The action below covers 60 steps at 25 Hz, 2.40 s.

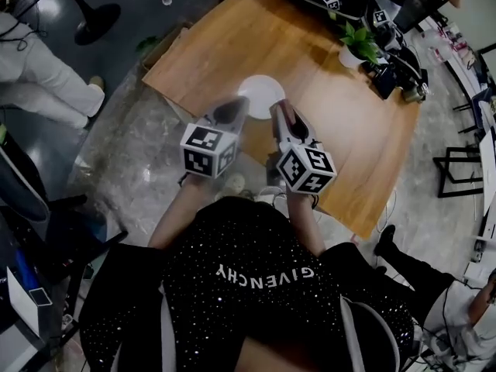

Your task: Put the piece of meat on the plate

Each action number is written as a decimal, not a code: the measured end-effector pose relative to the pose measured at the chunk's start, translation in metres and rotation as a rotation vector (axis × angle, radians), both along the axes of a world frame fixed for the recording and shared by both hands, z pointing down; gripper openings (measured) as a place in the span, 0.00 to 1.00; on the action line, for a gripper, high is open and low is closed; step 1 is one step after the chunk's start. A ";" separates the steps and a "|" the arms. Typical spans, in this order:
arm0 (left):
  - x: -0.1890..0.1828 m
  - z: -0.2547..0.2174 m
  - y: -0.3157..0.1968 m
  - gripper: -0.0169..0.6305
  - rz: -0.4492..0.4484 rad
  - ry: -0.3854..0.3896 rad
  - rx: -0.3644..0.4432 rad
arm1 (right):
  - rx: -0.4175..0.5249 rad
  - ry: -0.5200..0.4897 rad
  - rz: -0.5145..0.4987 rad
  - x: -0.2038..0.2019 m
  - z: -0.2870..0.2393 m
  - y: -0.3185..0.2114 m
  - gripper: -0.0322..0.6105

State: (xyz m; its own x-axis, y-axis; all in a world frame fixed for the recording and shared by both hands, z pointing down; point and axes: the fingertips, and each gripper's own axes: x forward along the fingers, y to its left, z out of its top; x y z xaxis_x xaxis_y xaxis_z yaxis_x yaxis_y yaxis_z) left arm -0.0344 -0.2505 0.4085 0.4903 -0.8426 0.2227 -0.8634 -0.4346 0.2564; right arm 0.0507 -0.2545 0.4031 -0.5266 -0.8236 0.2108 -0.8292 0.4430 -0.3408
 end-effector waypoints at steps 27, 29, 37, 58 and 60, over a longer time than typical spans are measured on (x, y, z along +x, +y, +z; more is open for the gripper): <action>-0.009 0.035 -0.089 0.04 0.037 0.020 -0.060 | -0.161 -0.110 0.083 0.007 0.059 -0.085 0.20; -0.010 0.040 -0.094 0.04 0.036 0.023 -0.070 | -0.205 -0.148 0.083 0.005 0.070 -0.089 0.20; -0.011 0.054 -0.113 0.04 0.094 0.040 -0.078 | -0.315 -0.291 0.126 -0.004 0.101 -0.111 0.20; -0.040 0.084 -0.135 0.04 0.150 0.098 -0.145 | -0.570 -0.149 0.194 -0.053 0.157 -0.125 0.20; -0.042 0.084 -0.136 0.04 0.147 0.105 -0.145 | -0.577 -0.111 0.194 -0.054 0.156 -0.127 0.20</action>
